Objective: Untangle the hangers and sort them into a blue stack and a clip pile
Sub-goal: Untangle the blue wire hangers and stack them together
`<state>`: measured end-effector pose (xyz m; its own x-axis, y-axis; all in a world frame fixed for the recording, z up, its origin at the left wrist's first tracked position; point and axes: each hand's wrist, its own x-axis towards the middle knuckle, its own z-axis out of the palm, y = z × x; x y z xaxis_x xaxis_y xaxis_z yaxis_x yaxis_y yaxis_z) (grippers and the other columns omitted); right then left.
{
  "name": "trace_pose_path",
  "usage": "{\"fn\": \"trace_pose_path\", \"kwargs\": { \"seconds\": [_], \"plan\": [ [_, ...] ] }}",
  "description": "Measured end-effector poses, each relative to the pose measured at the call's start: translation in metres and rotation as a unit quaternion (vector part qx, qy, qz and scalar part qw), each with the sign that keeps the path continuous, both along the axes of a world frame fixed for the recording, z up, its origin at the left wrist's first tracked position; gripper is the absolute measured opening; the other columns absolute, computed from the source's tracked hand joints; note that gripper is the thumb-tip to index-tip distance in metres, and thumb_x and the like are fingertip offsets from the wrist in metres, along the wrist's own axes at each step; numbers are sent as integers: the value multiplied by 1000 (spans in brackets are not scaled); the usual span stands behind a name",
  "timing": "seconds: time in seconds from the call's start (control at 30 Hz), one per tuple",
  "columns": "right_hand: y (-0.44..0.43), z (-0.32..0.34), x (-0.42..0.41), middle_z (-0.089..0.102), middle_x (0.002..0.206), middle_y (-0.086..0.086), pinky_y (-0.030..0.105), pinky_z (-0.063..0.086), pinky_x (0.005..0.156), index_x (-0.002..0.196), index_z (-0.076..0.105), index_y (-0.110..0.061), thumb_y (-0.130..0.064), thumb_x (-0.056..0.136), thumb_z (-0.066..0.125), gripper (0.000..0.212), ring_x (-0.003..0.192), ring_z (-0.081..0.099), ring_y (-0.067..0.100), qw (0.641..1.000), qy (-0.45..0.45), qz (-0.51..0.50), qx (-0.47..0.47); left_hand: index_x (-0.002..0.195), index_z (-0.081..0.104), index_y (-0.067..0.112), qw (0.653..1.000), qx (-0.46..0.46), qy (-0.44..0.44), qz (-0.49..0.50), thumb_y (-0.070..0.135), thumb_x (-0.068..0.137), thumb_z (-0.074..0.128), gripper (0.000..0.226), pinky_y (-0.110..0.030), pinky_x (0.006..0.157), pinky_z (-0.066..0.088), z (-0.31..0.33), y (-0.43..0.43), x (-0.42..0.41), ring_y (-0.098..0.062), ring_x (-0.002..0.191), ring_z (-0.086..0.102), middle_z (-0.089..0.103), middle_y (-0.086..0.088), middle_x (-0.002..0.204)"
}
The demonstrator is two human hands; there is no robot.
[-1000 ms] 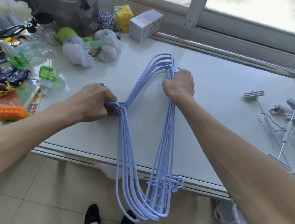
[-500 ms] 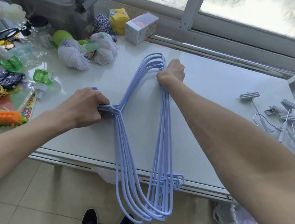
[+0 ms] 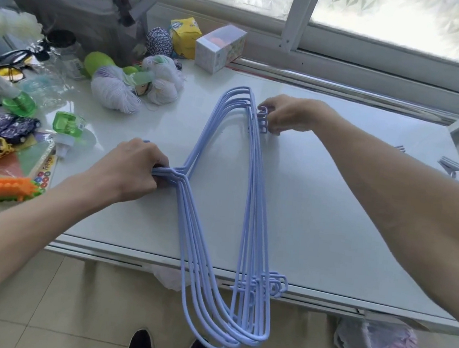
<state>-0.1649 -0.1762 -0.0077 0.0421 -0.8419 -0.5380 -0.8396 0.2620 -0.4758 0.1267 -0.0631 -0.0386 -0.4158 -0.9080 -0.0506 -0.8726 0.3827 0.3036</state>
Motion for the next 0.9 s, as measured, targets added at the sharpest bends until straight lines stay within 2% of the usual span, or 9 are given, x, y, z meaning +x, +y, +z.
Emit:
{"fn": "trace_pose_path", "kwargs": {
  "seconds": [0.13,0.2,0.27,0.37,0.53,0.67,0.77,0.83,0.9],
  "plan": [
    [3,-5,6,60,116,9,41,51,94,123,55,-8,-7,64,83,65,104,60,28,992,101,63,-39,74,75,22,1000,5,-1,10,21,75,71,5,-31,58,41,3,2,-2,-33,70,54,57,-8,64],
    [3,-11,9,60,118,10,42,51,95,124,55,-8,-12,61,85,69,104,60,29,990,107,51,-76,73,74,20,1000,11,-2,14,18,75,69,6,-29,56,34,6,2,-3,-32,68,51,57,-9,64],
    [2,-16,12,59,120,10,42,52,94,134,47,-9,-11,60,84,83,105,60,29,991,95,39,-82,73,74,20,1000,13,-5,14,14,74,68,9,-29,55,31,7,2,-4,-32,68,51,57,-10,63],
    [-1,-15,14,60,113,7,42,54,90,141,39,-20,-11,57,84,95,99,63,28,992,80,51,-81,73,75,20,1000,14,-2,16,14,75,69,8,-29,55,32,7,3,-3,-32,68,51,57,-10,63],
    [-3,-11,14,61,109,3,36,53,87,130,56,-18,-16,51,88,85,98,61,25,985,122,60,-108,71,74,21,1000,19,4,20,14,75,70,9,-29,56,35,8,4,-4,-33,69,51,54,-8,62],
    [-2,-10,15,63,97,5,27,48,72,116,67,-16,-13,52,87,67,87,59,24,984,129,56,-110,67,71,23,999,20,8,24,14,74,71,12,-30,56,39,5,3,-3,-33,68,52,50,-3,57],
    [-2,-9,18,59,85,3,27,46,66,103,70,-9,-11,50,85,55,77,55,22,981,151,58,-111,66,70,23,999,26,14,31,19,75,74,10,-31,57,41,4,3,-3,-32,70,52,51,-2,59],
    [-2,-10,22,59,80,4,31,51,67,98,71,-5,-10,48,83,52,72,54,22,978,167,57,-111,70,72,22,999,28,15,32,23,76,75,7,-31,59,43,4,3,-4,-31,72,53,54,-5,62],
    [-4,-11,23,66,86,7,37,57,76,99,70,-4,-10,48,83,53,73,58,23,977,169,55,-113,72,73,22,999,24,14,32,22,76,76,5,-31,59,43,4,3,-5,-31,72,53,55,-5,63]
  ]
}}
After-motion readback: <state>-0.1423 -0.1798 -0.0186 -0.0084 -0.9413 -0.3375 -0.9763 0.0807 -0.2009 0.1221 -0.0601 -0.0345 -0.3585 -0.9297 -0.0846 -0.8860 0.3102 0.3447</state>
